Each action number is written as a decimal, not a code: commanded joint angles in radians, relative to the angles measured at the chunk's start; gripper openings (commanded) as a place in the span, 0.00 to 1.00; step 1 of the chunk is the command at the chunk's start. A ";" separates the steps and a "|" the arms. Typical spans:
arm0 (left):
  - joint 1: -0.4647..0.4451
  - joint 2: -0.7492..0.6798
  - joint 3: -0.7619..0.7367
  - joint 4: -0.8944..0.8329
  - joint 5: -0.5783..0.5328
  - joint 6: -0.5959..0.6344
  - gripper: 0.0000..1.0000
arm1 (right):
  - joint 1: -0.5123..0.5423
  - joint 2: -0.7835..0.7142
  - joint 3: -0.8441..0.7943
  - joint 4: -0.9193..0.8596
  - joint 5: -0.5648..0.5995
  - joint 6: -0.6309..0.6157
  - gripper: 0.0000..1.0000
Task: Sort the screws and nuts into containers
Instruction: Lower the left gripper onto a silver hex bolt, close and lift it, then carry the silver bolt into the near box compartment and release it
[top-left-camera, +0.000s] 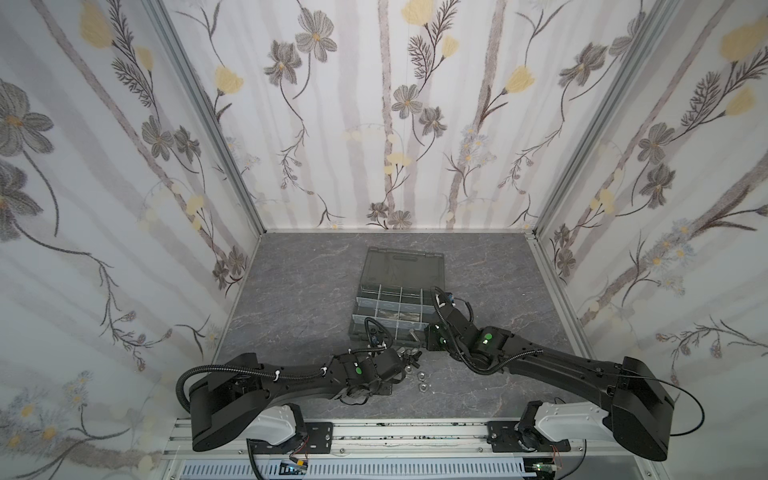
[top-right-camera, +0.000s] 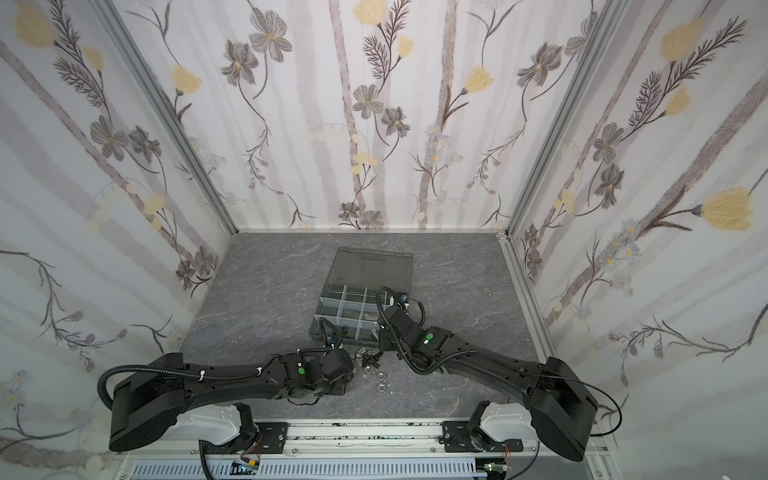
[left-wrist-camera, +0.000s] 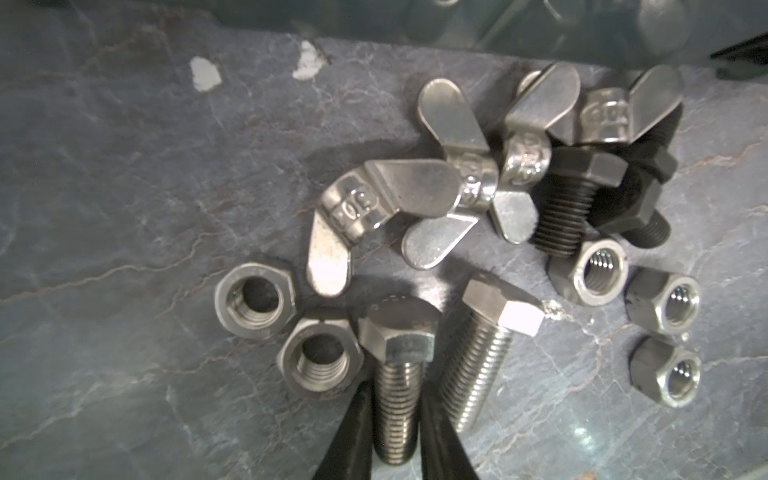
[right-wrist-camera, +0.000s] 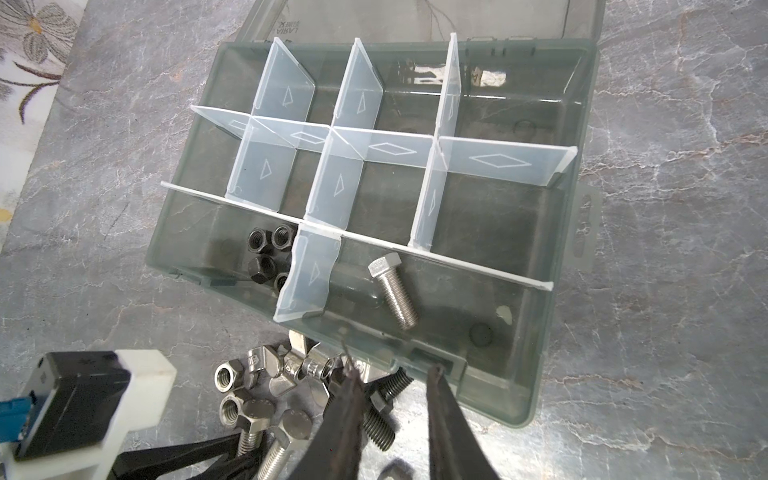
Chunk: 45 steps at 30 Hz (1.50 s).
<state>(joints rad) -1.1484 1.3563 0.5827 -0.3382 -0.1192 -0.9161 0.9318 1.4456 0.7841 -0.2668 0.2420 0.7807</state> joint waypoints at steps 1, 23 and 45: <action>0.000 -0.002 0.004 -0.009 -0.008 0.000 0.20 | 0.000 -0.001 0.000 0.018 0.023 0.011 0.28; 0.072 -0.047 0.221 -0.009 -0.058 0.179 0.16 | -0.047 -0.157 -0.061 -0.026 0.065 0.005 0.28; 0.214 0.277 0.427 0.033 0.000 0.452 0.17 | -0.050 -0.304 -0.136 -0.106 0.102 0.068 0.28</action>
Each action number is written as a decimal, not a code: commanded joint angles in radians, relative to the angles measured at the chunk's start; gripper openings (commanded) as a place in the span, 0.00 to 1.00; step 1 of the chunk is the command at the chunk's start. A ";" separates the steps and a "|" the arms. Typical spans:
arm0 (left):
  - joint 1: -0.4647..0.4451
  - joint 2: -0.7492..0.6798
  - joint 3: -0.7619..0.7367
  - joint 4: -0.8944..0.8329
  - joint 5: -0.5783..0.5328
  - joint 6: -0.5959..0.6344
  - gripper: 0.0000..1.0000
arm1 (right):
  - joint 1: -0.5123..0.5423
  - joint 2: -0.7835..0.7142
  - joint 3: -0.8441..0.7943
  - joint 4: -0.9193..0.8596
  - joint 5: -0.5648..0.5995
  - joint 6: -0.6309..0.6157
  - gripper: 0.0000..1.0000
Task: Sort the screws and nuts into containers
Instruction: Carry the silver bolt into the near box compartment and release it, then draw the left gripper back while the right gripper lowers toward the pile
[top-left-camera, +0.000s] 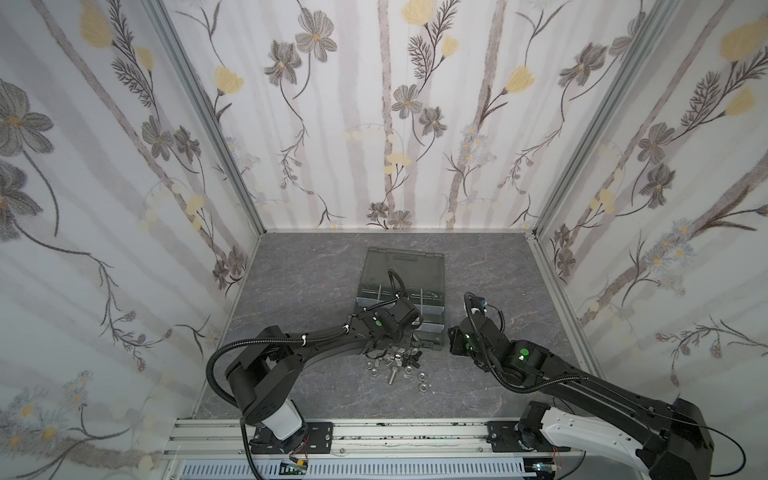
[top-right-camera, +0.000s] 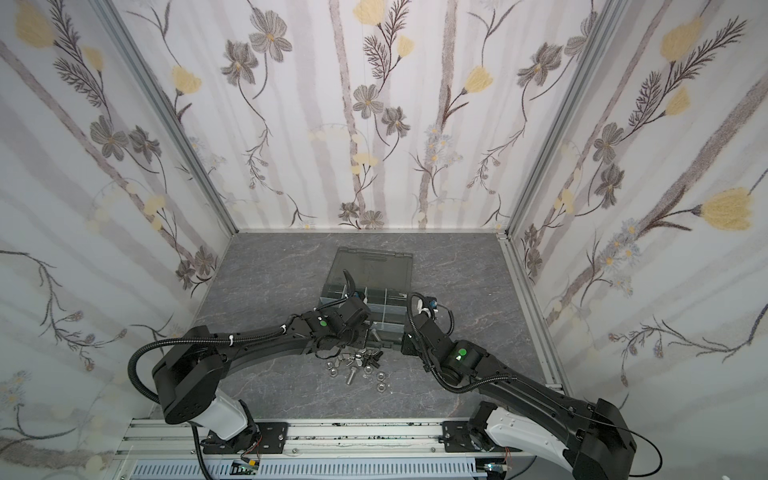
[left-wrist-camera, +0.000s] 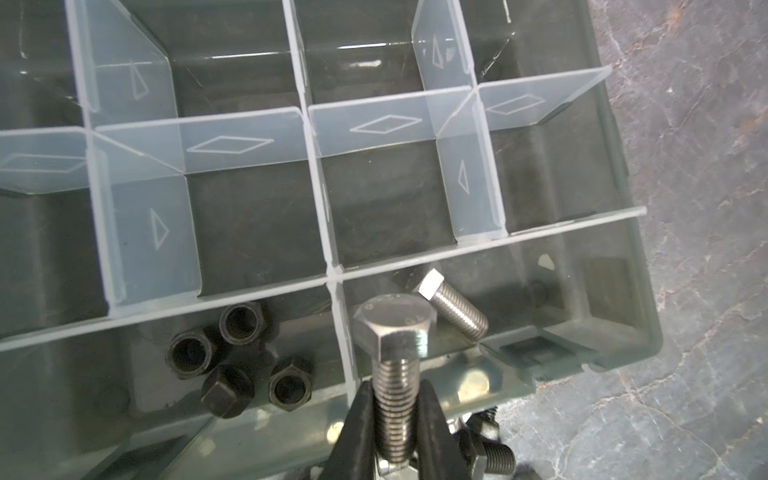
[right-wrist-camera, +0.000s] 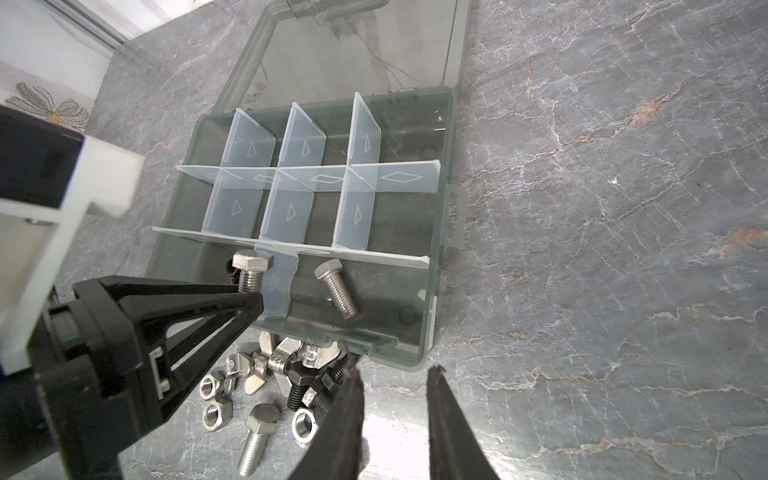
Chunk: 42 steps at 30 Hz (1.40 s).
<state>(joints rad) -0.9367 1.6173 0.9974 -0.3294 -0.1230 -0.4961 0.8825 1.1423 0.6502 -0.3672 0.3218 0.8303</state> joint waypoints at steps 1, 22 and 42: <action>0.004 0.023 0.013 0.025 0.003 0.035 0.17 | -0.001 0.000 -0.002 -0.008 0.025 0.020 0.28; 0.029 -0.049 0.006 0.052 -0.010 0.036 0.38 | 0.001 0.074 0.073 -0.054 0.029 0.026 0.29; 0.193 -0.462 -0.291 0.086 0.037 -0.040 0.43 | 0.191 0.342 0.224 -0.121 -0.049 0.123 0.28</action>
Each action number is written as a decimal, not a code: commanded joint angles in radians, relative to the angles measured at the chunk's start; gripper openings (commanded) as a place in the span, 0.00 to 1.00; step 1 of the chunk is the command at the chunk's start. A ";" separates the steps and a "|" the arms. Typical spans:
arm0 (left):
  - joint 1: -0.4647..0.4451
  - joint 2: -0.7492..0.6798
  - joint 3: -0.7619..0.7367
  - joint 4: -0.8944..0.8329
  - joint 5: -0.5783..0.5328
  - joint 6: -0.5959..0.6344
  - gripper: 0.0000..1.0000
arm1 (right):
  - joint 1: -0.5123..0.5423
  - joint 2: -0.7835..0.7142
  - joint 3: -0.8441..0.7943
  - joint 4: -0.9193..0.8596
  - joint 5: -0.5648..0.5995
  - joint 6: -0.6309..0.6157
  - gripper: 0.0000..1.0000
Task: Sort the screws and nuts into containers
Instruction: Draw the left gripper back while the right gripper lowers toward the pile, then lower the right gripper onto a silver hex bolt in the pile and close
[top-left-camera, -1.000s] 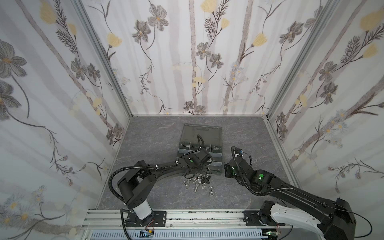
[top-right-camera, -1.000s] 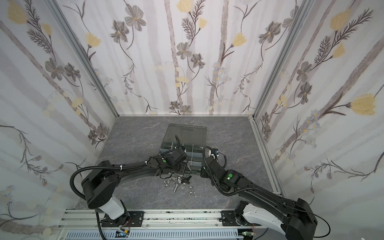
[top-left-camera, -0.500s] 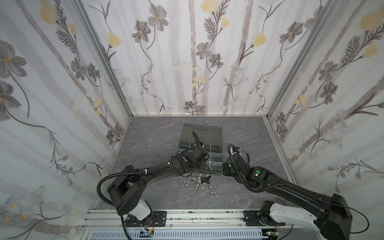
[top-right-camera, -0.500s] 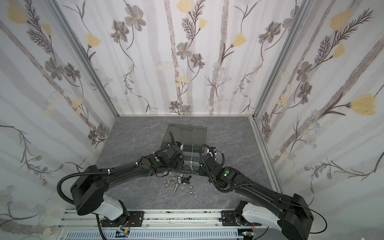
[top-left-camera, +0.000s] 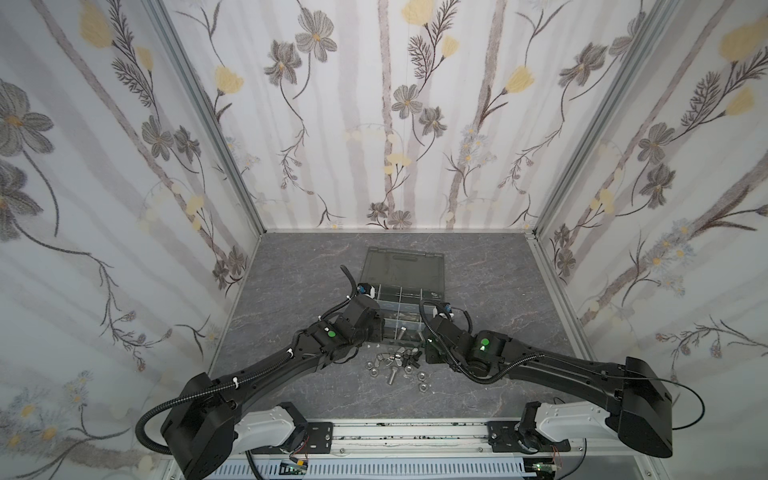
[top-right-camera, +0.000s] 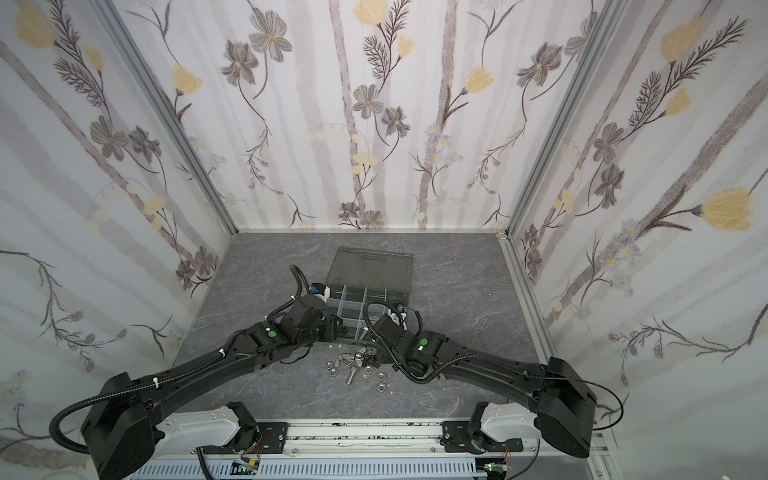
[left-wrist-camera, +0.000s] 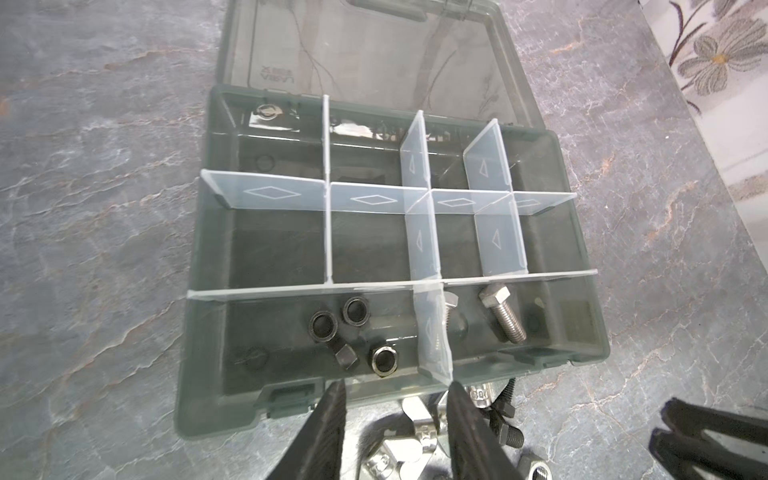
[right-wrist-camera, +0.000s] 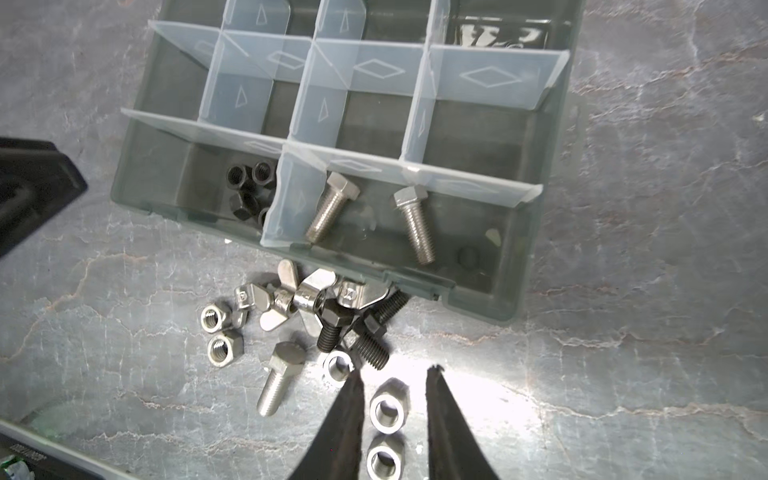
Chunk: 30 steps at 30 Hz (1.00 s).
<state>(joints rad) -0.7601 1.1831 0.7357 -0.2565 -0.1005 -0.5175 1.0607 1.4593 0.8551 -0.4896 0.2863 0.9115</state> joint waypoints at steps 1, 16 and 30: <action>0.030 -0.040 -0.046 0.011 0.029 -0.017 0.43 | 0.018 0.039 0.027 0.009 -0.022 0.048 0.28; 0.082 -0.233 -0.196 0.010 0.135 -0.068 0.43 | 0.173 0.354 0.206 0.085 -0.087 0.122 0.29; 0.083 -0.299 -0.256 0.010 0.078 -0.127 0.43 | 0.190 0.421 0.165 0.120 -0.181 0.049 0.36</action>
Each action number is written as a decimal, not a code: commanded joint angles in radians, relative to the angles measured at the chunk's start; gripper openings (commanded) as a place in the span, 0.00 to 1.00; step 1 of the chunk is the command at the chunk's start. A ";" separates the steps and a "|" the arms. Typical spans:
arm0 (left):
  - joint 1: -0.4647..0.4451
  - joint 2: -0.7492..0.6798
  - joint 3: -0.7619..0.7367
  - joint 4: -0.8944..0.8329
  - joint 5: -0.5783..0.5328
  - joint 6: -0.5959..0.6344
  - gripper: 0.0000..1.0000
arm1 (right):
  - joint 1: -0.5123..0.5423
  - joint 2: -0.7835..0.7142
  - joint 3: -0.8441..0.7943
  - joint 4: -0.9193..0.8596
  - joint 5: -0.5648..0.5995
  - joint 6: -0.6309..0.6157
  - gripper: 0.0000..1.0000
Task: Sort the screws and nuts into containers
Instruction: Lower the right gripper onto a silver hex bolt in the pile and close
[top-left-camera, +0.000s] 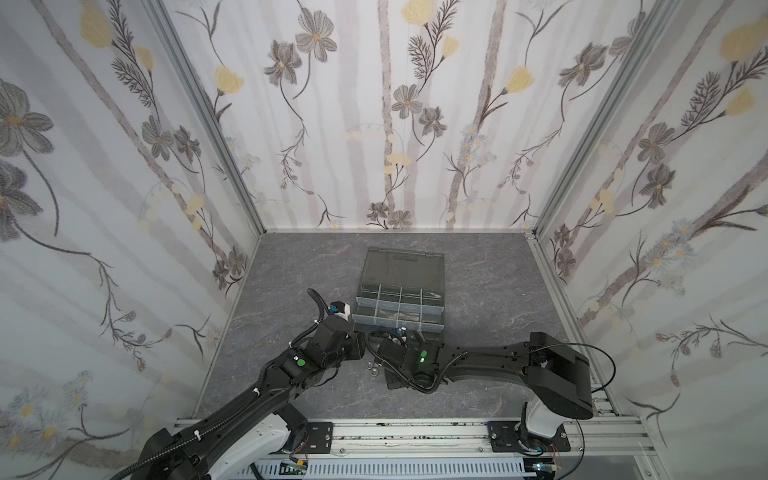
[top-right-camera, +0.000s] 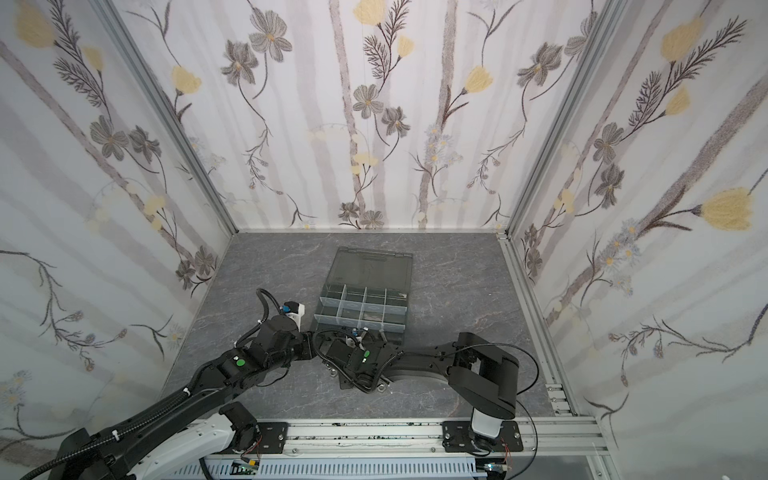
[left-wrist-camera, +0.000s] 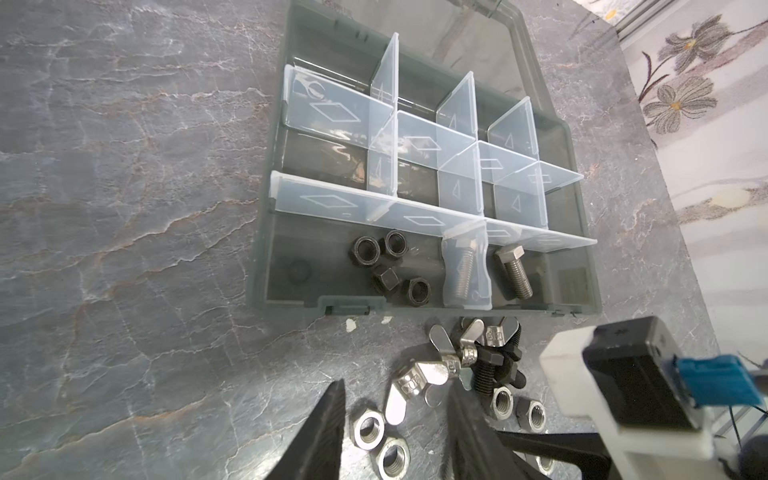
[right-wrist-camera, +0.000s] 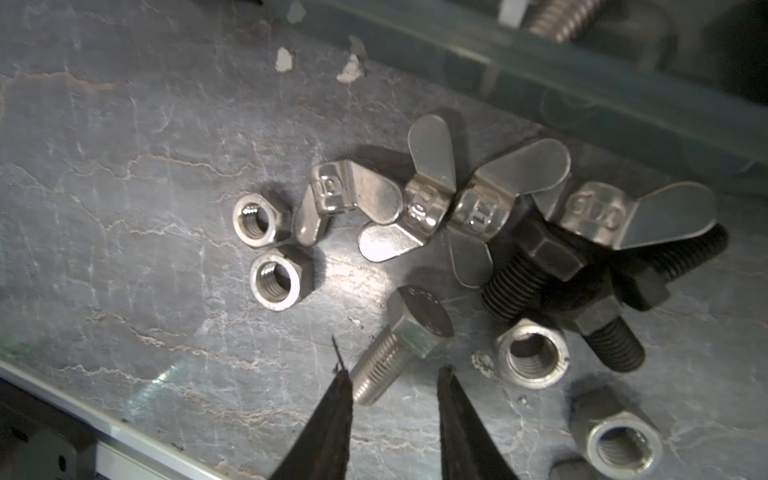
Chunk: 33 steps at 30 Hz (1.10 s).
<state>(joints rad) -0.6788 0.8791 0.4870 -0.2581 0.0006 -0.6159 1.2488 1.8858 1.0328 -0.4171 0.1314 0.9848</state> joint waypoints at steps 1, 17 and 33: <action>0.002 0.011 -0.010 0.011 -0.023 -0.036 0.43 | 0.001 -0.003 -0.013 0.044 -0.030 -0.029 0.36; 0.002 -0.057 -0.064 0.011 -0.086 -0.119 0.43 | -0.014 0.055 0.012 0.063 -0.064 -0.090 0.35; 0.002 -0.068 -0.075 0.011 -0.077 -0.119 0.43 | -0.040 0.022 -0.061 0.033 -0.030 -0.052 0.31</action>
<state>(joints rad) -0.6777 0.8158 0.4175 -0.2581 -0.0635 -0.7300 1.2114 1.9099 0.9863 -0.3428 0.0788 0.9154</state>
